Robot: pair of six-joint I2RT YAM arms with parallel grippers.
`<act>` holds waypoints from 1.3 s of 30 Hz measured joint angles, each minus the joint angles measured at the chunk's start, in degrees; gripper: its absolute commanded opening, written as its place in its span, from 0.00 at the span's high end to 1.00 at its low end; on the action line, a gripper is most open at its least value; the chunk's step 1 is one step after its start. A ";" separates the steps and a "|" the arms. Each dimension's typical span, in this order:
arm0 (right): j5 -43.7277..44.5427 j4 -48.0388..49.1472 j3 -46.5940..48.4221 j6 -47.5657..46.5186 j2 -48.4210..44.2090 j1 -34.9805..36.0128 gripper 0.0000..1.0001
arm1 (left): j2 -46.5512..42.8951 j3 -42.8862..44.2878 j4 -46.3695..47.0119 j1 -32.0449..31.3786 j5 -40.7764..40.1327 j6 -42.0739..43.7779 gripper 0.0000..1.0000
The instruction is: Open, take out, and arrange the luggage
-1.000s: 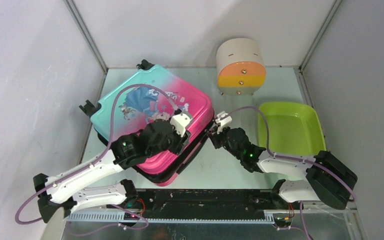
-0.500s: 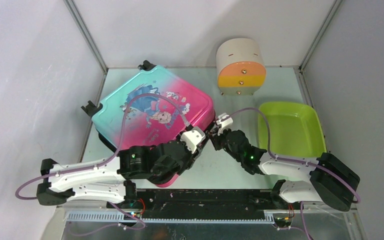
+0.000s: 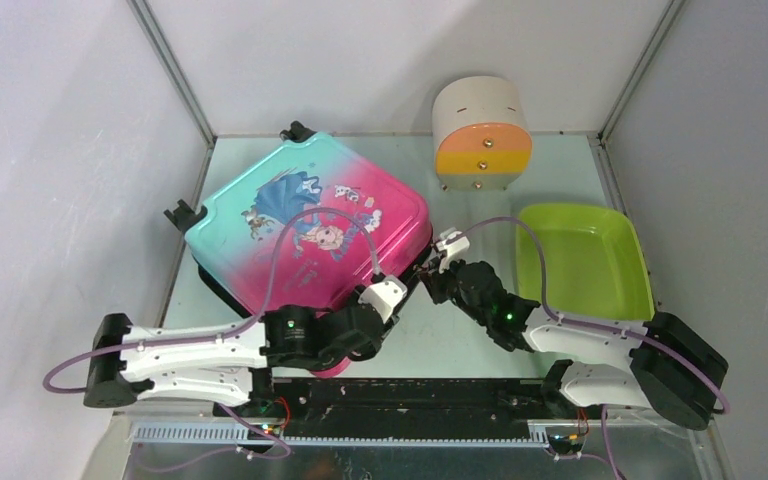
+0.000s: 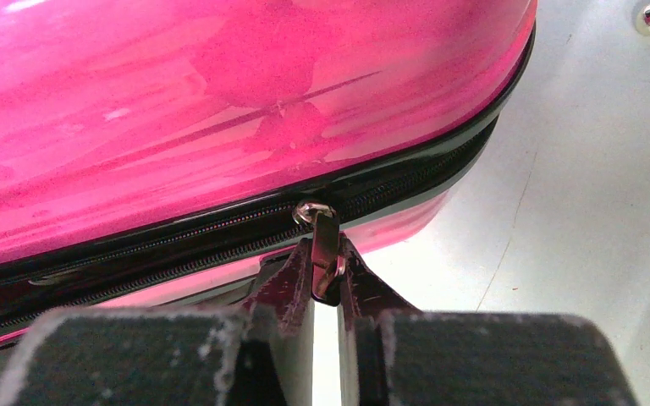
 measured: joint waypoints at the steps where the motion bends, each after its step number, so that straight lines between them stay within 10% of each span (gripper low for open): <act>1: -0.11 -0.02 -0.02 0.13 -0.04 -0.09 1.00 | 0.52 -0.79 -0.02 -0.07 0.04 -0.48 0.44; 15: 0.04 -0.33 -0.48 0.46 -0.72 0.28 1.00 | 10.16 -2.97 0.79 0.07 -2.03 -2.51 0.50; 24: 0.28 0.85 -1.84 -0.15 -1.53 0.63 1.00 | 12.63 -2.21 1.49 0.02 -1.57 -3.26 0.99; 39: -16.13 -1.03 -7.08 -5.88 -13.64 -9.88 1.00 | 6.78 -1.75 2.14 -0.57 4.57 -2.25 1.00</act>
